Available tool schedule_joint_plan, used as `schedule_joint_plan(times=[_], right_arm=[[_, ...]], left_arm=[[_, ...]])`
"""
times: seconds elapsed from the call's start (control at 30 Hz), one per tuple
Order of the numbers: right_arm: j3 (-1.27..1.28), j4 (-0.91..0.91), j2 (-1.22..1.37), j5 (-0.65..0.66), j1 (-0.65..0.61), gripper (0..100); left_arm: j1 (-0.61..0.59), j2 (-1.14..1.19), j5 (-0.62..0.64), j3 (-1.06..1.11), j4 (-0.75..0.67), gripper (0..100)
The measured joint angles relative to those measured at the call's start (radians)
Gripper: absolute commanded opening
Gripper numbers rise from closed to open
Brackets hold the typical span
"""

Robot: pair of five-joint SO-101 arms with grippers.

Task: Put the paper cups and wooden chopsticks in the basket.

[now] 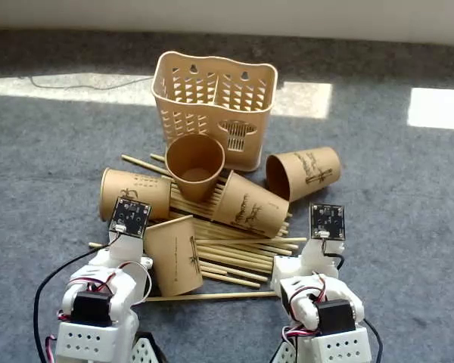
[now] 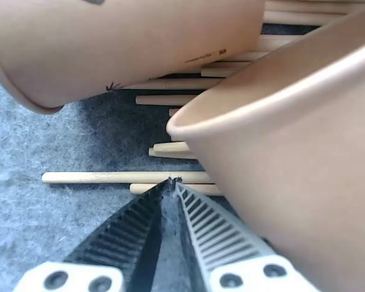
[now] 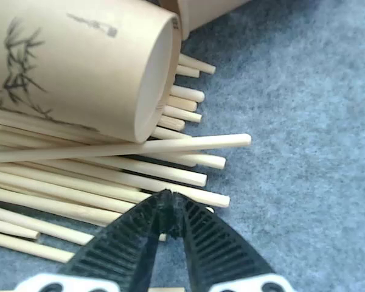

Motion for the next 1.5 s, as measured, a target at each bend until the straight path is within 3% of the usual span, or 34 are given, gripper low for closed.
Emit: schedule_joint_plan(times=[1.33, 1.5], right_arm=[[0.000, 0.003, 0.000, 0.000, 0.000, 0.6], [0.000, 0.018, 0.000, 0.000, 0.048, 0.9]], left_arm=[[0.000, 0.000, 0.000, 0.000, 0.002, 2], [-0.141, -0.006, 0.000, -0.017, 0.005, 2]])
